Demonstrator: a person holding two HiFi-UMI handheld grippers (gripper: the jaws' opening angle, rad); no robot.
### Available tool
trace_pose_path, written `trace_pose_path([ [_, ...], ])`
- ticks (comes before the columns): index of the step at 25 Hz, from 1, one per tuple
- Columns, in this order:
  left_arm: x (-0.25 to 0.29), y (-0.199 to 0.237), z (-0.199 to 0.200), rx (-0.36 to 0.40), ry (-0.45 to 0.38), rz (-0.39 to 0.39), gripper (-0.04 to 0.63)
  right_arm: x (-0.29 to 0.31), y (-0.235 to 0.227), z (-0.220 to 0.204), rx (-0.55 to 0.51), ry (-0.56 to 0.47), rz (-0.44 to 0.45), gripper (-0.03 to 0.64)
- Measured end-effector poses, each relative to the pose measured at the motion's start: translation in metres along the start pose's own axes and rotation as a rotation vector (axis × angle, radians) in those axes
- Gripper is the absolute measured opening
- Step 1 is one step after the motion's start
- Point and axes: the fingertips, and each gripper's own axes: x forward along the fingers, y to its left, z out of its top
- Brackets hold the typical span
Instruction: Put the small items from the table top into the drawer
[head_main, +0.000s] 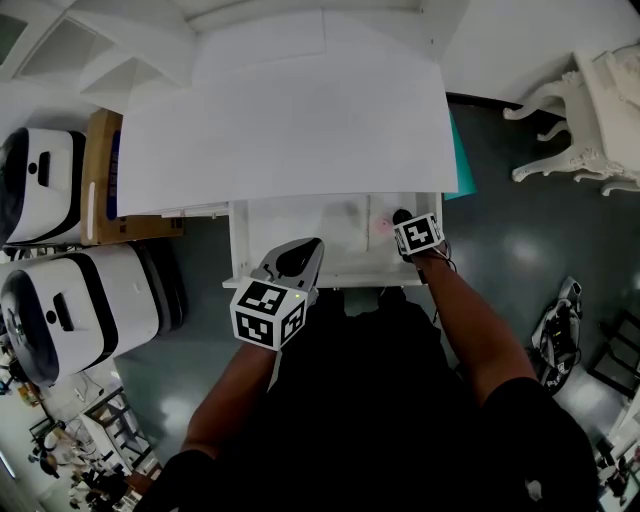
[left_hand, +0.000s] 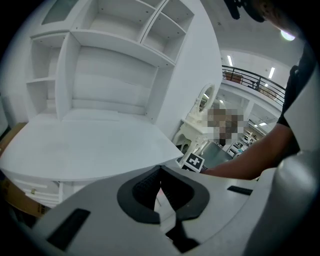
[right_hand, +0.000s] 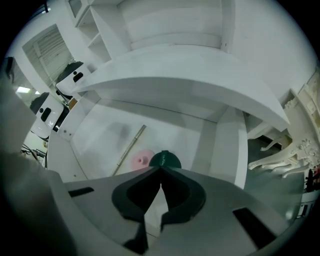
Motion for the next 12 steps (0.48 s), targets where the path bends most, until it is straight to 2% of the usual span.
trace_pose_path([
  [4,0.000,0.005,-0.001,-0.008,0.005,0.006,0.003,0.008,-0.002,-0.010,0.042,0.061,-0.014,0.029],
  [12,0.003,0.007,-0.002,-0.008,0.011,0.002,0.003,0.018,-0.011,-0.014,0.201,0.051,-0.018,0.031],
])
